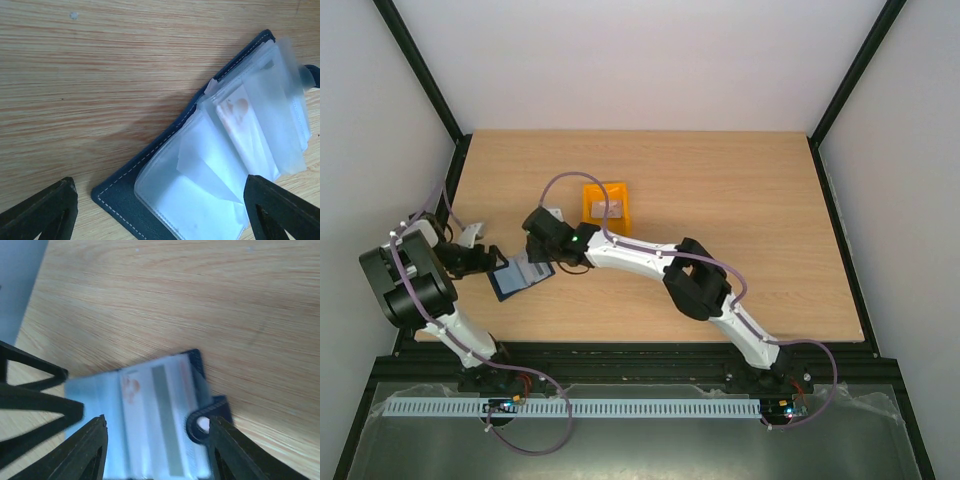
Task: Take the credit cards out of the card holder
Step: Pick up the card holder from the center of the board.
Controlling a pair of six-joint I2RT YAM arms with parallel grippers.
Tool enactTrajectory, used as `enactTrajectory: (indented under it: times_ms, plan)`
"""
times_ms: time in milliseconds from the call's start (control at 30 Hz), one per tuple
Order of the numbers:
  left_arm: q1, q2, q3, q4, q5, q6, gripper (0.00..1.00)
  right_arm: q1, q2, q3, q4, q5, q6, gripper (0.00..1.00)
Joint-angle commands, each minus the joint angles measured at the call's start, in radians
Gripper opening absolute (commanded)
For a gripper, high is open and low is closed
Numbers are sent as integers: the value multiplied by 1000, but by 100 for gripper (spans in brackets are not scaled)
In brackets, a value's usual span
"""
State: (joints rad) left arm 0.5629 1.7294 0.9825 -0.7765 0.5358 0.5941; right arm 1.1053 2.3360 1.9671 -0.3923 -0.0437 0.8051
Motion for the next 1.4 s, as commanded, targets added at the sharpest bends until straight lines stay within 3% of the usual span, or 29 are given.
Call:
enactTrajectory:
  times_ms: [0, 67, 267, 433, 600, 867, 1000, 1167, 1367]
  plan:
    - [-6, 34, -63, -55, -35, 33, 92, 1, 91, 99, -62, -78, 14, 55]
    - [-9, 58, -58, -66, -9, 41, 92, 1, 116, 88, -31, -137, 55, 54]
    - [-37, 91, -35, -67, 28, 45, 90, -3, 172, 145, 2, -126, 111, 54]
    - [-79, 138, 14, -108, 96, 68, 84, -10, 234, 158, 68, -248, 203, 52]
    - [-84, 157, 44, -136, 141, 84, 69, -17, 212, 95, 128, -253, 243, 50]
    - [-93, 129, 31, -186, 165, 163, 38, -41, 147, -33, 228, -258, 293, 49]
    - [-89, 141, 29, -149, 125, 131, 45, -44, 130, 11, 167, -226, 241, 48]
    - [-25, 107, 53, -147, 56, 112, 47, -36, 40, 7, 30, -100, 105, 49]
    - [-32, 24, -43, -89, -74, 139, 50, -21, 31, 0, -35, -125, 68, 51]
